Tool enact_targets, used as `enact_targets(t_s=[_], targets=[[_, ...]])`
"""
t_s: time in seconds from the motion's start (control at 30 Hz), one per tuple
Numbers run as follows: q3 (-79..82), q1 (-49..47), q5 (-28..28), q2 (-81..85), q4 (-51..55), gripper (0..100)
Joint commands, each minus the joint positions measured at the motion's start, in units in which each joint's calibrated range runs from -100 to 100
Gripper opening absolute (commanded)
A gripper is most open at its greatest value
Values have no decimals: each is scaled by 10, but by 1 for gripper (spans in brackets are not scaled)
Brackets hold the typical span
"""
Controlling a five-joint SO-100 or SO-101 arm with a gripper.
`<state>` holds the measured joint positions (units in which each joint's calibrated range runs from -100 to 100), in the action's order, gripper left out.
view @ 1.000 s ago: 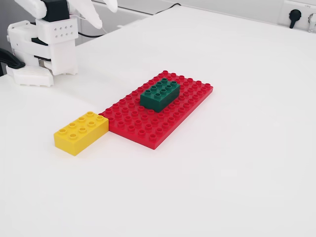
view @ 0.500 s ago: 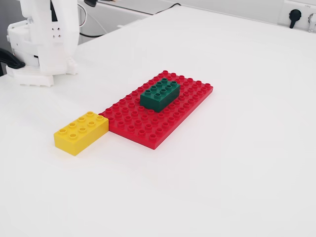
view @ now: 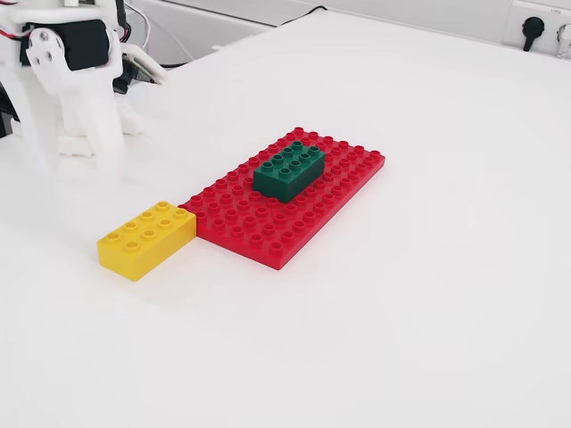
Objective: Put yellow lego brick onto the green one
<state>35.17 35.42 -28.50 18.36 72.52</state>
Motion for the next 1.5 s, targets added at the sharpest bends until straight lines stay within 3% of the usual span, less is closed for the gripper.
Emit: enact_targets(t_s=[0.0, 0.5, 0.77, 1.2, 1.47], targets=[[6, -22, 0, -6, -12, 28], [131, -73, 18, -7, -129, 28], [138, -83, 19, -8, -131, 28], [131, -127, 75, -12, -121, 28], [55, -98, 75, -140, -120, 28]])
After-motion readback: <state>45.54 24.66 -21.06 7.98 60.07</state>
